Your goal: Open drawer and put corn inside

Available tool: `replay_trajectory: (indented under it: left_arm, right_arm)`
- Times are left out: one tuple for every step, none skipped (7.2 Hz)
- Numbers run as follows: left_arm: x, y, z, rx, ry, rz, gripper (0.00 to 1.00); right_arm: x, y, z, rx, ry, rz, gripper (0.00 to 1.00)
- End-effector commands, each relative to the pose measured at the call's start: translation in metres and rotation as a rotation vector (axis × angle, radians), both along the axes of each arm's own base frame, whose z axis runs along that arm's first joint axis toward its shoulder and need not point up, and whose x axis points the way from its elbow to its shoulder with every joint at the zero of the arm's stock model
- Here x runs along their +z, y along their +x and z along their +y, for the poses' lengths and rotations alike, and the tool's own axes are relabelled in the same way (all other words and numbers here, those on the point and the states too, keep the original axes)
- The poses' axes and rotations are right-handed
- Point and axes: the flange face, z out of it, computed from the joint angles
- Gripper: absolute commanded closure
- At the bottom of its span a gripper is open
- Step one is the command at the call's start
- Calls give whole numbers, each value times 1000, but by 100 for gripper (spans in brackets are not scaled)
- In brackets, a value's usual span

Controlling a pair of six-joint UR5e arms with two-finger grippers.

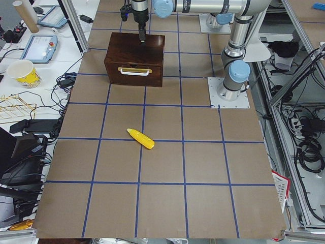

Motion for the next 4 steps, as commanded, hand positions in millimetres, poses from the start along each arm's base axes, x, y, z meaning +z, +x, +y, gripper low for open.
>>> replay_trajectory:
  left_arm:
    - [2,0,3,0,-2,-1,0]
    - [5,0,6,-3,-8,-1,0]
    - [1,0,7,0,3,2,0]
    - [-1,0,11,0,6,1,0]
  right_arm:
    - [0,0,0,-1,0,0,0]
    - [0,-1,0,-4,0,0,0]
    - [0,-2,0,-4,0,0,0]
    - [0,-2,0,-2,0,0,0]
